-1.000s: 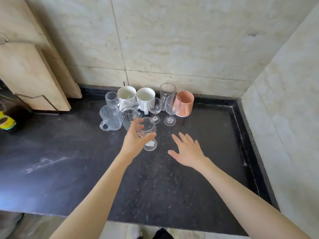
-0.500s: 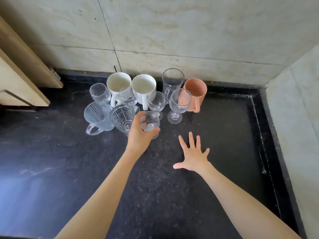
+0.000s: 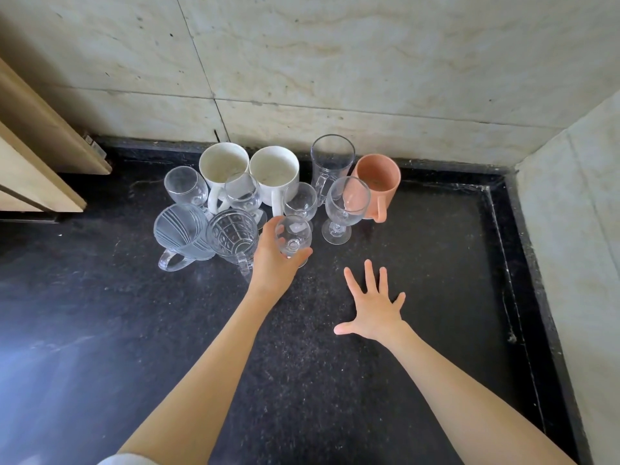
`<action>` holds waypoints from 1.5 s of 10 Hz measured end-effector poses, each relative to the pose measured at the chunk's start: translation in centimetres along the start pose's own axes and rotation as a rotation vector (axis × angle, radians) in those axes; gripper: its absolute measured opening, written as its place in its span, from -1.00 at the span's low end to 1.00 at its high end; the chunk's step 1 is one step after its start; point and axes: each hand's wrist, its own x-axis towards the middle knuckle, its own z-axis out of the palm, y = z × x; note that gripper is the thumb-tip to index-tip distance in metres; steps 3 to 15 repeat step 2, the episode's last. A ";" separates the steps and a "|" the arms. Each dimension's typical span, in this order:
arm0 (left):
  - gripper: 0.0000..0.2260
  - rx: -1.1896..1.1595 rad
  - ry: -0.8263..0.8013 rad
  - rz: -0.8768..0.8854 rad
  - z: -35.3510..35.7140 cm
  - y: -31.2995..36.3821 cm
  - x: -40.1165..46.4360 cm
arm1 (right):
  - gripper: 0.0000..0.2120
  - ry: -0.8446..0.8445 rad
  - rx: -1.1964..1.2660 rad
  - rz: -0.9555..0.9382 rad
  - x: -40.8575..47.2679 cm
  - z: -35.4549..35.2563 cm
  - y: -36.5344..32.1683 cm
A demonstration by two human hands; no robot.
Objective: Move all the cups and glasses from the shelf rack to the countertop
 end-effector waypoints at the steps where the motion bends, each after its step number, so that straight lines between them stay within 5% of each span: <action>1: -0.38 -0.018 0.002 0.013 0.1 -0.3 -0.2 | 0.10 0.003 0.004 0.007 0.0 0.0 0.0; 15: -0.30 -0.121 0.024 -0.042 0.5 -0.6 -1.0 | 0.11 0.006 0.016 0.017 0.1 0.0 0.0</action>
